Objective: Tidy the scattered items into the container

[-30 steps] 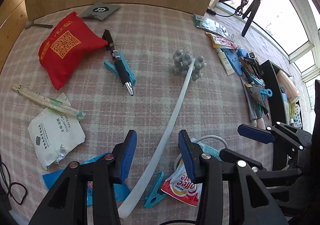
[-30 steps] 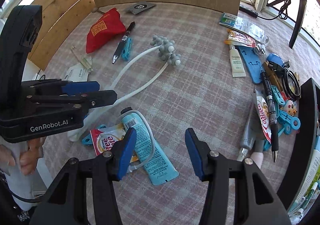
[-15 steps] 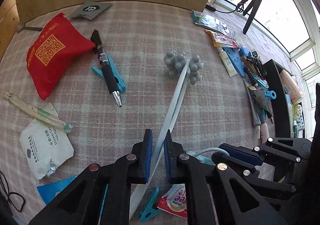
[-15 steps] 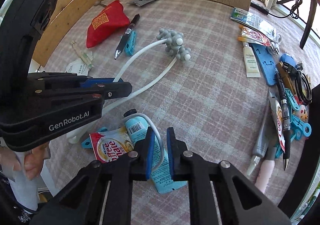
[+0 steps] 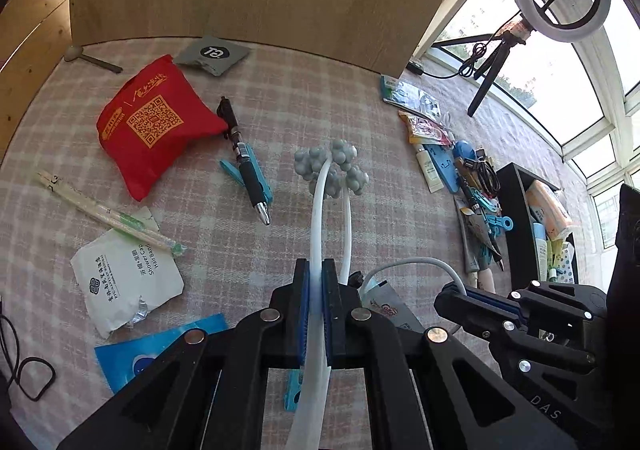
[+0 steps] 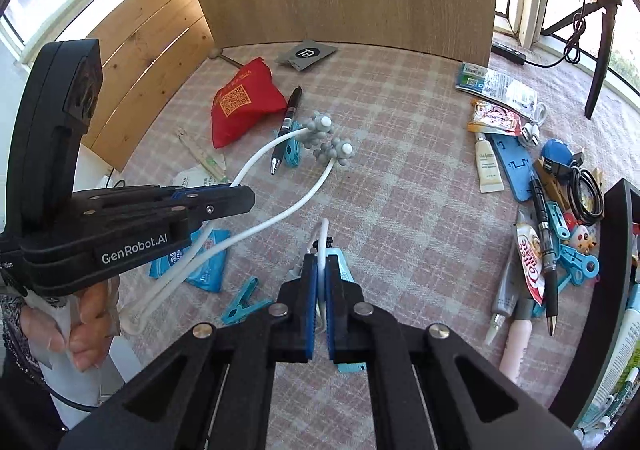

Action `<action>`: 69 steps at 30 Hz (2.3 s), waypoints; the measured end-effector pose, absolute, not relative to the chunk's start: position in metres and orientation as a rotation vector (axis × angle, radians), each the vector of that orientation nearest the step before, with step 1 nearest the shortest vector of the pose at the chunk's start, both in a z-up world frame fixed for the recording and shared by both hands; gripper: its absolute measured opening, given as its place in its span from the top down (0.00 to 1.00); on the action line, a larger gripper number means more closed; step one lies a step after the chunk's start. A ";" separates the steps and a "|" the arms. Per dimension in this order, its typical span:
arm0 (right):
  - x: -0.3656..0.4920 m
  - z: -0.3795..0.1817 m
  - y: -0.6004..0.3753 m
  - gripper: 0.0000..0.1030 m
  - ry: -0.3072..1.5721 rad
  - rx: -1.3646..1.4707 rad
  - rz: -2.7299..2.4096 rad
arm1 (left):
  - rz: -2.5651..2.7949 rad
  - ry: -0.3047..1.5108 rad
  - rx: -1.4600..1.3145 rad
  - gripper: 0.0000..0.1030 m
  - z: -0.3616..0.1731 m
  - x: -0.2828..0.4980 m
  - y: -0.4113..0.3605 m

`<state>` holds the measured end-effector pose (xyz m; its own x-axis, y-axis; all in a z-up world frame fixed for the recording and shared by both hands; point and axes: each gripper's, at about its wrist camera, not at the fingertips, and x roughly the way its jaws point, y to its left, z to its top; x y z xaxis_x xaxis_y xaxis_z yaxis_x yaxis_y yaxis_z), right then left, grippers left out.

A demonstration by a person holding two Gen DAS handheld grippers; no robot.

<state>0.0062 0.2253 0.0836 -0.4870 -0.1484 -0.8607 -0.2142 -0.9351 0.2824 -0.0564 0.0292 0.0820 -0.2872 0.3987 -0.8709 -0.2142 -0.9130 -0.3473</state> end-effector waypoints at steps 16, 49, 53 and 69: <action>0.046 0.146 0.249 0.96 0.531 -1.333 2.636 | 2.274 -0.250 -1.448 0.95 0.132 -0.046 0.047; 0.284 0.182 0.452 0.96 0.557 -1.016 1.974 | 1.908 0.052 -1.260 0.95 0.171 0.018 0.355; 0.299 0.178 0.466 0.95 0.561 -1.037 1.967 | 1.853 -0.008 -1.203 0.67 0.171 0.029 0.386; 0.278 0.182 0.452 0.55 0.567 -1.039 1.985 | 2.010 0.211 -1.125 0.46 0.189 0.038 0.349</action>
